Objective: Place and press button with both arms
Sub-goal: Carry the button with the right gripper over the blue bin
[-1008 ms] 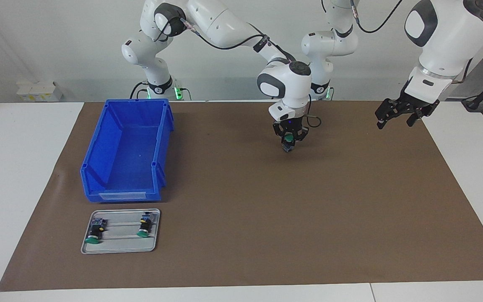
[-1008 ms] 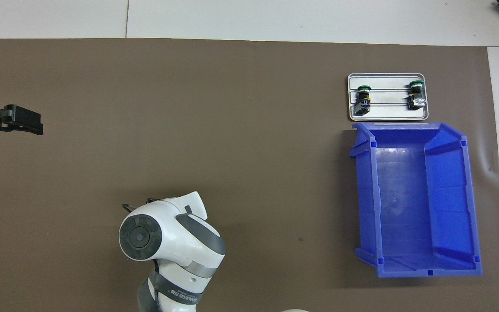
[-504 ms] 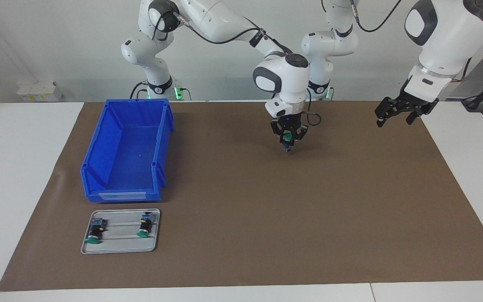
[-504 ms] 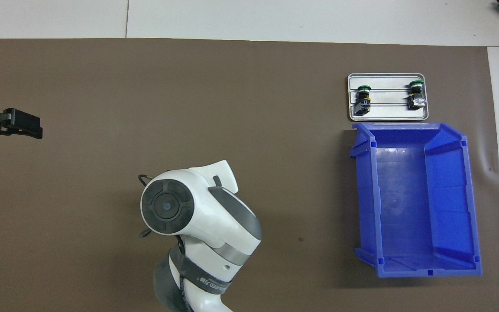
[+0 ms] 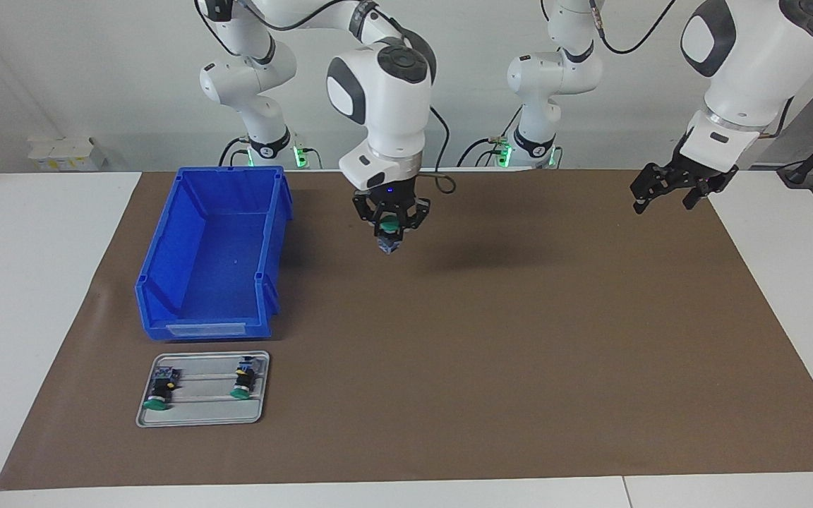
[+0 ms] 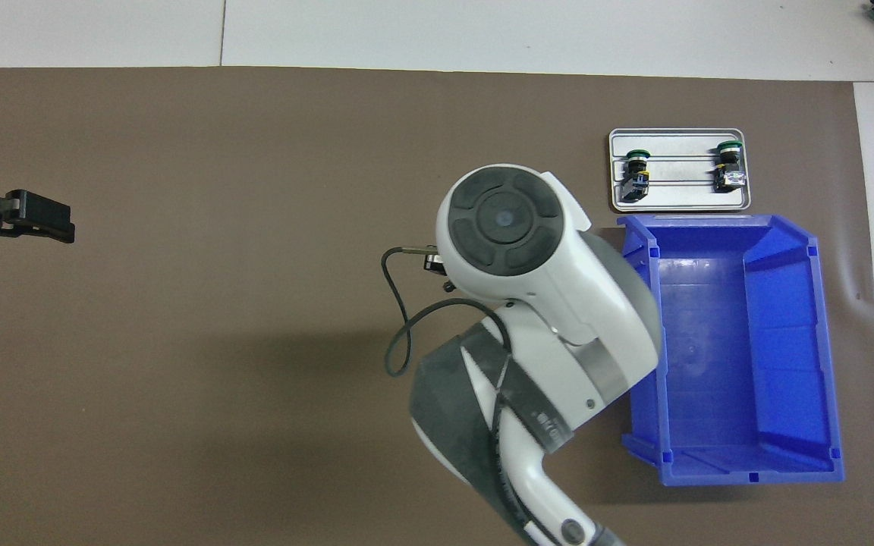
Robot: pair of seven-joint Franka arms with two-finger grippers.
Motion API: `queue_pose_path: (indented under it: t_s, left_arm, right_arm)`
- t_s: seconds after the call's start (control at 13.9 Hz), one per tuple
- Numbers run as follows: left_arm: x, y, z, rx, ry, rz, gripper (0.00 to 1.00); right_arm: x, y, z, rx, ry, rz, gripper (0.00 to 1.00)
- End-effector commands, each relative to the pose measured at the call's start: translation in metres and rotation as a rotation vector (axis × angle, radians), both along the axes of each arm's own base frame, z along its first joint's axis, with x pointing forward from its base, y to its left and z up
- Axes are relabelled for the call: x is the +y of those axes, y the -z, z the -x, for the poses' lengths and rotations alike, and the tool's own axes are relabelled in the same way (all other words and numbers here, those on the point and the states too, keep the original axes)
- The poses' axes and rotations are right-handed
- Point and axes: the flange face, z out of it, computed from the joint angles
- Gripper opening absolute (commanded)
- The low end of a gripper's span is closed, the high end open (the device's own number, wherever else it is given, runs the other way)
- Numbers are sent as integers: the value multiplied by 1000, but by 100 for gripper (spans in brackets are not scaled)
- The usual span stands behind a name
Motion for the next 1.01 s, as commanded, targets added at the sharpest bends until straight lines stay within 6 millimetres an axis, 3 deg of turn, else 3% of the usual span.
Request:
queue_pose_path:
  t_s: [0.0, 0.29, 0.58, 0.79, 0.94]
  left_arm:
    - [2, -1, 9, 4, -1, -2, 100]
    - [2, -1, 9, 4, -1, -2, 100]
    - [2, -1, 9, 4, -1, -2, 100]
    - [2, -1, 9, 4, -1, -2, 100]
    - [3, -1, 9, 4, -3, -2, 100]
  right_arm:
    - [-80, -12, 3, 43, -111, -47, 0]
    - [-176, -16, -8, 85, -267, -36, 0]
    - [-256, 16, -12, 89, -364, -38, 0]
    - [-295, 47, -15, 62, -453, -34, 0]
    - [-308, 70, -14, 61, -501, -33, 0]
